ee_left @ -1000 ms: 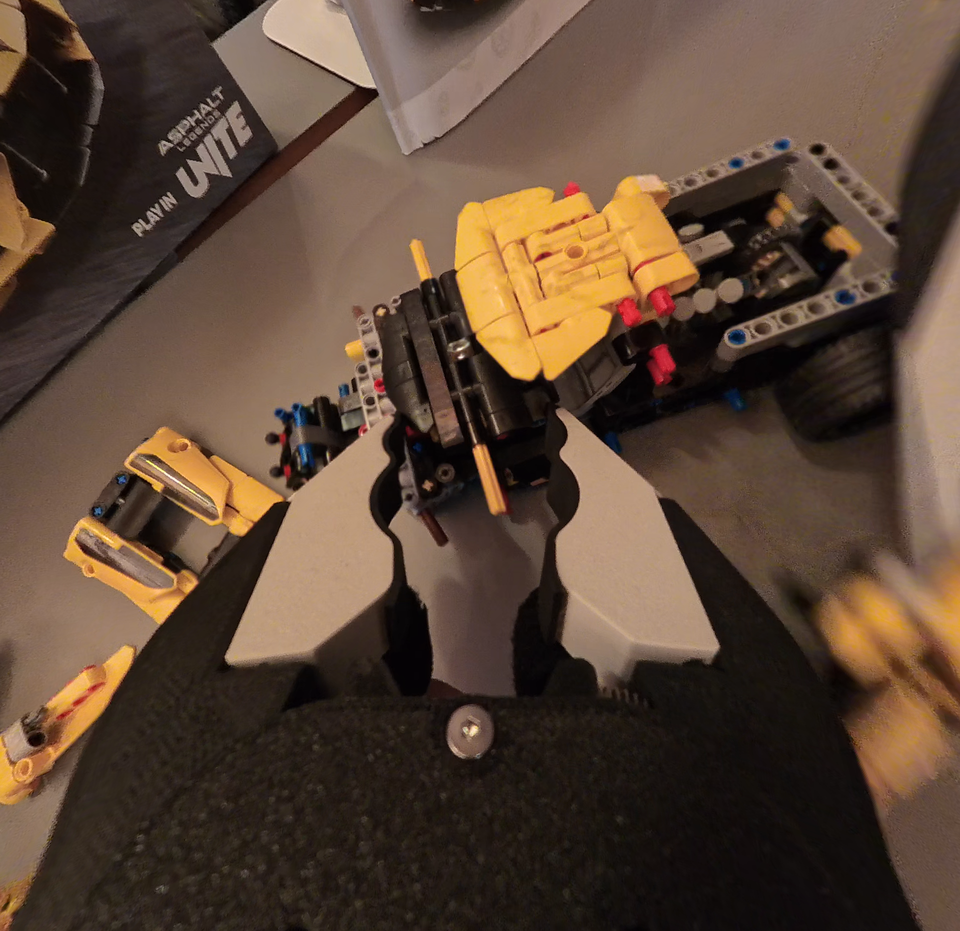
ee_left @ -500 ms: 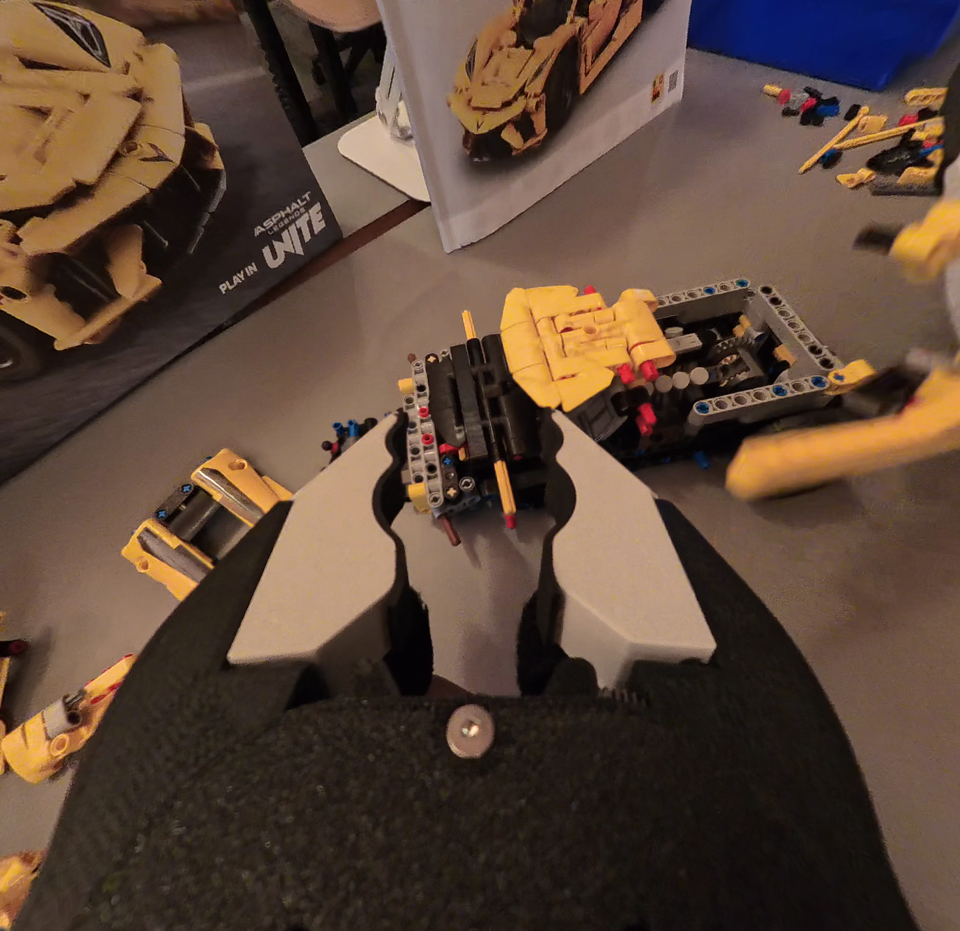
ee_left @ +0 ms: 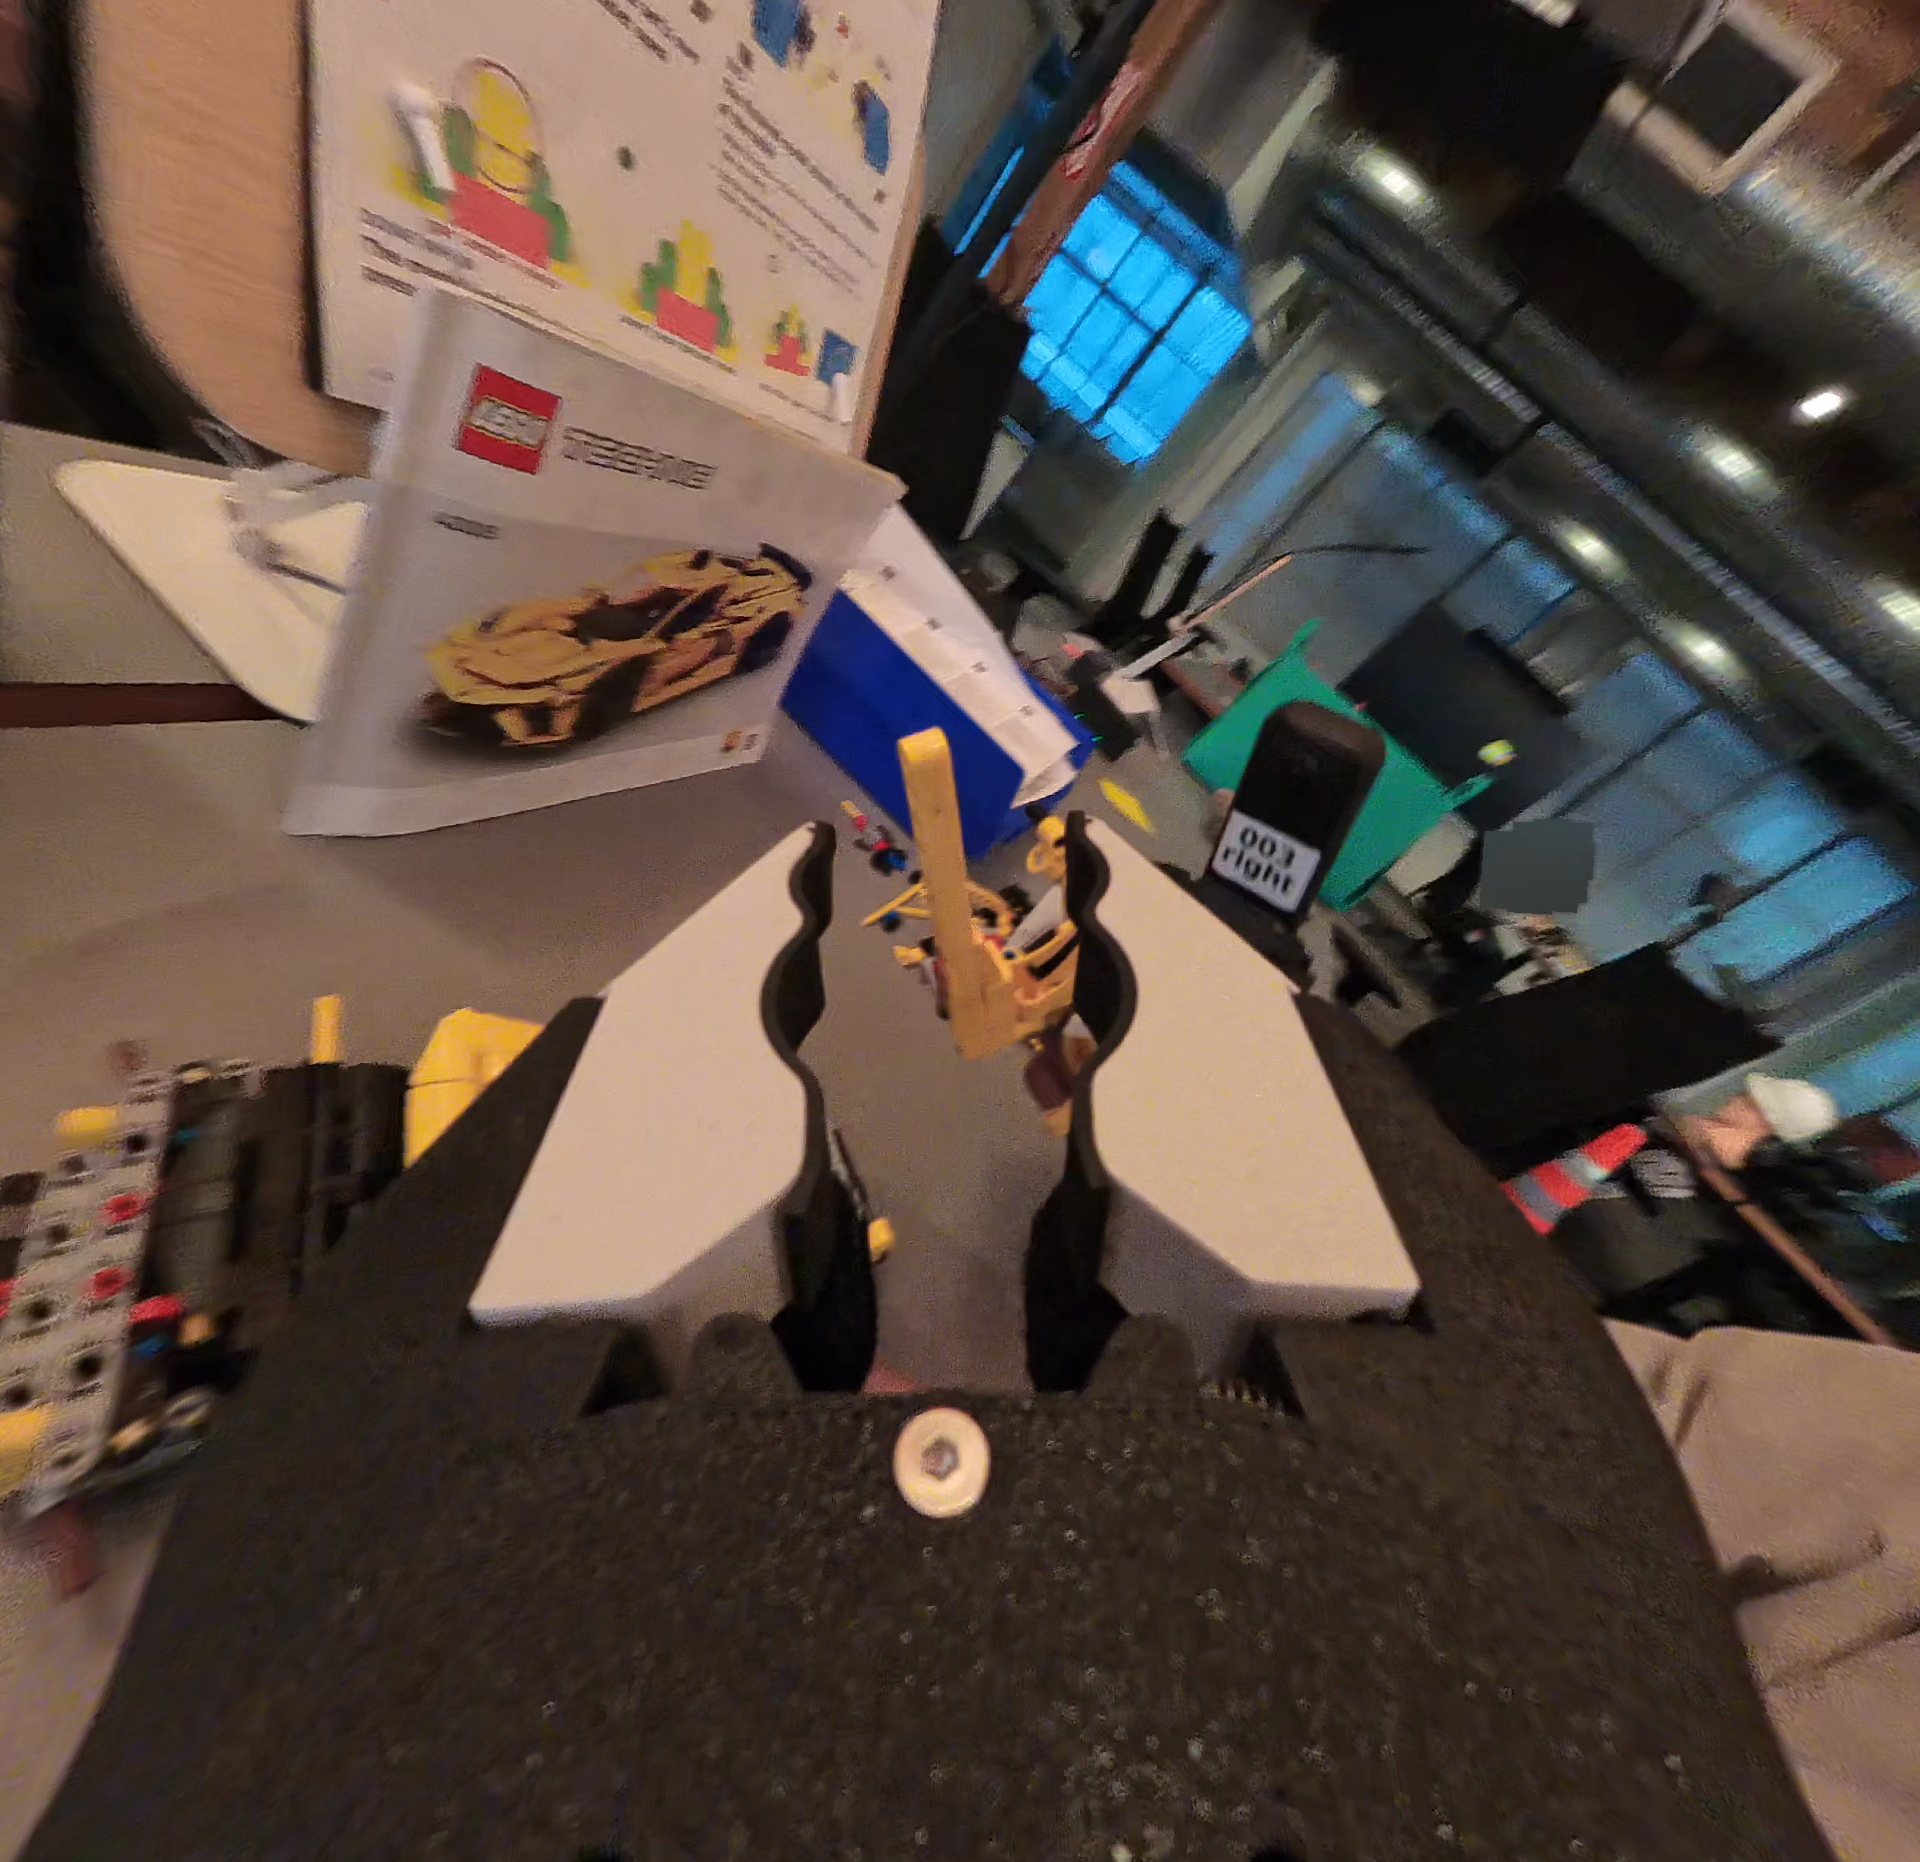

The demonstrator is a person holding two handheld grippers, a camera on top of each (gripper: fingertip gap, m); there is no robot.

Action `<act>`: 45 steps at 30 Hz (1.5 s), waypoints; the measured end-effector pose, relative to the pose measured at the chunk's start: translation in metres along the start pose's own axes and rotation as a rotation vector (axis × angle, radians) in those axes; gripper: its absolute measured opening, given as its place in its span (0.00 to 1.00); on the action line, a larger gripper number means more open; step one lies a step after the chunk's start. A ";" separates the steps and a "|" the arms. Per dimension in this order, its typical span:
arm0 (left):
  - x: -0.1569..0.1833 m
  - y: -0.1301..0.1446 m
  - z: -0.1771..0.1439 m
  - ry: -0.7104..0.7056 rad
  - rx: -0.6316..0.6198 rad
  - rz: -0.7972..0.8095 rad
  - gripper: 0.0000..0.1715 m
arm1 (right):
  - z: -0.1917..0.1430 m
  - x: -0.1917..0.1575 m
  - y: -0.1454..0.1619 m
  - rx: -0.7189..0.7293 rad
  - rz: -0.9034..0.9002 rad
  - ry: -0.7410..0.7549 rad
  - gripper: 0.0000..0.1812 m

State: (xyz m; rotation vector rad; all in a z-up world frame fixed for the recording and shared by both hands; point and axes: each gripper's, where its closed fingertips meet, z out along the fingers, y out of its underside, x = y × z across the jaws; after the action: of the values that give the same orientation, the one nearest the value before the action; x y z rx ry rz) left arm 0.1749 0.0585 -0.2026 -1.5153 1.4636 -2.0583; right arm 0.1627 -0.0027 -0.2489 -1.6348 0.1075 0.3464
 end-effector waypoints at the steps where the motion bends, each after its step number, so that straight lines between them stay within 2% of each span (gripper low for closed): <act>1: -0.004 0.001 0.004 0.002 0.014 -0.012 0.25 | -0.001 0.002 0.004 -0.025 -0.084 0.041 0.10; 4: -0.010 0.008 0.009 0.055 0.059 -0.028 0.09 | -0.003 0.003 0.008 -0.061 -0.193 0.101 0.10; 7: -0.009 0.026 0.018 0.104 0.013 -0.023 0.06 | 0.000 0.000 0.014 -0.075 -0.162 0.065 0.10; 10: -0.013 0.033 0.024 0.042 -0.017 0.084 0.03 | 0.006 0.000 0.021 -0.107 -0.172 0.066 0.10; 12: -0.018 0.032 0.025 0.008 -0.019 0.114 0.03 | 0.004 0.011 0.017 -0.081 -0.141 0.122 0.10; 15: -0.019 0.032 0.024 0.018 -0.005 0.098 0.04 | 0.002 0.010 0.012 -0.042 -0.095 0.093 0.10; 19: -0.024 0.032 0.019 0.034 0.006 0.037 0.08 | 0.002 0.014 0.015 -0.056 -0.092 0.125 0.10; 22: -0.028 0.035 0.017 0.041 -0.001 0.007 0.05 | 0.001 0.021 0.014 -0.056 -0.107 0.180 0.09; 24: -0.025 0.032 0.016 0.055 0.020 0.008 0.05 | 0.004 0.014 0.015 -0.055 -0.085 0.141 0.09; 27: -0.022 0.028 0.013 0.050 0.043 0.047 0.04 | 0.009 0.017 0.024 -0.107 -0.159 0.190 0.10; 29: -0.020 0.027 0.013 0.028 0.064 0.086 0.04 | 0.010 0.021 0.027 -0.124 -0.174 0.247 0.16; 30: -0.018 0.026 0.012 0.024 0.070 0.107 0.04 | 0.009 0.024 0.028 -0.142 -0.185 0.285 0.28; 31: -0.016 0.026 0.012 0.018 0.066 0.134 0.04 | 0.009 0.026 0.029 -0.165 -0.205 0.311 0.35; 33: -0.016 0.026 0.010 -0.021 0.055 0.207 0.04 | 0.008 0.030 0.030 -0.201 -0.239 0.372 0.38; 36: -0.017 0.023 0.007 -0.075 0.059 0.238 0.04 | 0.012 0.022 0.025 -0.191 -0.292 0.384 0.48; 39: -0.026 0.028 0.010 -0.146 0.041 0.263 0.04 | 0.017 0.006 0.009 -0.109 -0.315 0.388 0.44; 40: -0.026 0.029 0.011 -0.149 0.049 0.257 0.04 | 0.019 0.005 0.009 -0.121 -0.334 0.410 0.39; 42: -0.020 0.036 0.018 -0.130 0.016 0.282 0.04 | 0.021 0.013 0.012 -0.181 -0.419 0.526 0.39; 43: -0.014 0.038 0.021 -0.116 0.013 0.308 0.04 | 0.019 0.019 0.011 -0.197 -0.467 0.602 0.35; 45: 0.001 0.041 0.026 -0.079 0.003 0.381 0.04 | 0.009 0.022 -0.002 -0.179 -0.569 0.718 0.21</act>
State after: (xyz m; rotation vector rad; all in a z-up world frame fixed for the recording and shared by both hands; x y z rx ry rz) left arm 0.1805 0.0222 -0.2348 -1.1881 1.5732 -1.7563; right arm 0.1821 0.0095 -0.2539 -1.8187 0.1465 -0.6904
